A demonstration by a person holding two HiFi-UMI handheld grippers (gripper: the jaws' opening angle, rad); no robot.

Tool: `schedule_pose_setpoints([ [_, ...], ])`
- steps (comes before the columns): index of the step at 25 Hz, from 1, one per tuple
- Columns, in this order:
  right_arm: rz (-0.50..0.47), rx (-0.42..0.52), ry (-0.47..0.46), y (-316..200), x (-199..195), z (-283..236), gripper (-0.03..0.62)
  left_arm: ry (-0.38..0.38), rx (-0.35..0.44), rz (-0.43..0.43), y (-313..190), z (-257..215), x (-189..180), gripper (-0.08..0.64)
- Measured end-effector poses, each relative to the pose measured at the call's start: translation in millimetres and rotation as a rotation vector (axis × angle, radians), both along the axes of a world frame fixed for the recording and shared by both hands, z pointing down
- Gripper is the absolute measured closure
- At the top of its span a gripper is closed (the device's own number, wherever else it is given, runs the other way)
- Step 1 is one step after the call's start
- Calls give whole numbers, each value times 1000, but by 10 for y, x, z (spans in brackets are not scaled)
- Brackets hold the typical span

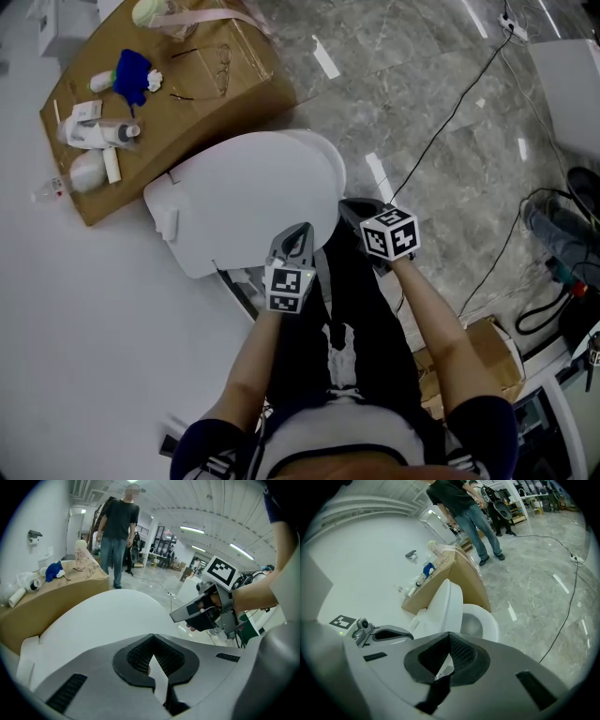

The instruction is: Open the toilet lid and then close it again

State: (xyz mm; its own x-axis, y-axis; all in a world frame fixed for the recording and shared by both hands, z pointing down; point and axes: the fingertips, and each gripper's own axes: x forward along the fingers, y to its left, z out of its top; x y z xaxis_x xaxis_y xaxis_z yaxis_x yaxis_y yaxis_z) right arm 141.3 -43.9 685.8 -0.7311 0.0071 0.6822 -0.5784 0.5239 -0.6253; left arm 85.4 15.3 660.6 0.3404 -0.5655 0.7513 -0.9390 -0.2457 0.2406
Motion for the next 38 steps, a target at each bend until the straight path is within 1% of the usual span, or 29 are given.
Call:
schedule_pose_setpoints([
  [7,-8,-41,12,-53,59,184,584,-10,-50,18,-71,228,66,554],
  [16,0,-80,25,-88,112,382,584,4,-113,53,-103,476,192,554],
  [21,-7,-88,32,-111,129,487,584,10,-160,51,-80,621,263,554],
  [24,-6,-96,37,-118,150,554,586,2,-183,66,-52,693,324,554],
  [28,-8,-102,40,-131,182,625,586,-4,-206,84,-56,774,387,554],
  [38,-31,-121,57,-178,227,908,586,-11,-253,95,-106,1013,436,554],
])
